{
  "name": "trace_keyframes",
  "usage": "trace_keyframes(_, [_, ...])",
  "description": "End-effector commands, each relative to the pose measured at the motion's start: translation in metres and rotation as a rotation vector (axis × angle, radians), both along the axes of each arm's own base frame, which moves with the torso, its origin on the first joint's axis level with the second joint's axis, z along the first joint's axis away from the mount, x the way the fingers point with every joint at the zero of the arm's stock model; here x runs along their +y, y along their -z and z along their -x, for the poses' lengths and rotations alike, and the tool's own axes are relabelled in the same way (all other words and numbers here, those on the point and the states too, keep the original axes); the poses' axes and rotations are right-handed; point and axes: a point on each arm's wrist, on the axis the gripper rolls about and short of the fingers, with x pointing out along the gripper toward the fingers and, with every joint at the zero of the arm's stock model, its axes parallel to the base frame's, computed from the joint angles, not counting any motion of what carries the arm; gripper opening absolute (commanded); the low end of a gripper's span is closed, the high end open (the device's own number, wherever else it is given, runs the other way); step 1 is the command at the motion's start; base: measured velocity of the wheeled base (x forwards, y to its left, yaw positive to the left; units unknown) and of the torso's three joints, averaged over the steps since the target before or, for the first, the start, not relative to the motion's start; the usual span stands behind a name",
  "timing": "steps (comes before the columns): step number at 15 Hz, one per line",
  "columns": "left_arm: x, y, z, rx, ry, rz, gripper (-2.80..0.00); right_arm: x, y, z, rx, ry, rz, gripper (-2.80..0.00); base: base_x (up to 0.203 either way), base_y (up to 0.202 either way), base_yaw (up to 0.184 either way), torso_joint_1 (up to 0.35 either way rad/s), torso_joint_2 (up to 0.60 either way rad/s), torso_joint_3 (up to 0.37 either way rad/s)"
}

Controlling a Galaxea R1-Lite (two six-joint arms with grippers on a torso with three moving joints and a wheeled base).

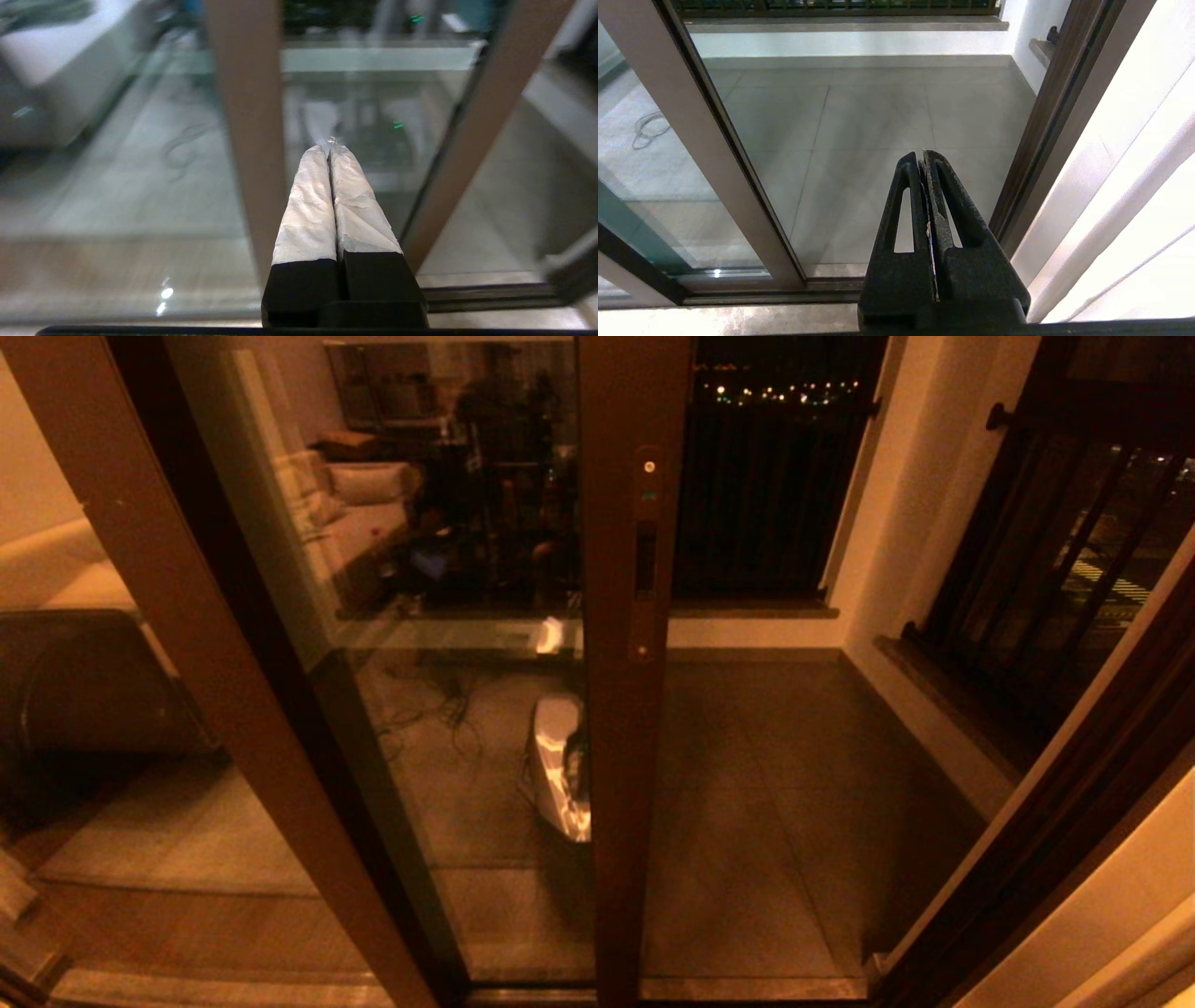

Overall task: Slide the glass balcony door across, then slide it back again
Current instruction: Open the slid door

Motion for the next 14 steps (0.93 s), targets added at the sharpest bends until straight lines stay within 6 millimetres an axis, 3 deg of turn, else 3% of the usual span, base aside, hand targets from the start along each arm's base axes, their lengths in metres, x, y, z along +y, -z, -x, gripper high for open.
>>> trace_keyframes(1, [-0.001, -0.023, -0.058, 0.109, 0.042, 0.004, -2.80, 0.000, 0.000, 0.000, 0.001, -0.001, 0.001, -2.80, 0.000, 0.000, 0.000, 0.000, 0.00, 0.000])
trace_keyframes(4, [-0.012, -0.057, -0.120, 0.115, 0.152, 0.025, -2.80, 0.000, 0.000, 0.000, -0.001, 0.000, 0.001, -2.80, 0.000, 0.000, 0.000, 0.000, 0.00, 0.000])
trace_keyframes(7, [-0.053, -0.079, -0.173, 0.131, 0.273, 0.033, -2.80, 0.000, 0.000, 0.000, 0.001, -0.001, 0.001, -2.80, 0.000, 0.000, 0.000, 0.000, 0.00, 0.000])
trace_keyframes(11, [-0.127, -0.100, -0.196, 0.116, 0.385, 0.054, -2.80, 0.000, 0.000, 0.000, 0.001, -0.001, 0.001, -2.80, 0.000, 0.000, 0.000, 0.000, 0.00, 0.000])
trace_keyframes(14, [-0.159, -0.108, -0.202, 0.126, 0.435, 0.089, -2.80, 0.000, 0.000, 0.000, 0.000, 0.000, 0.001, -2.80, 0.000, 0.000, 0.000, 0.000, 0.00, 0.000])
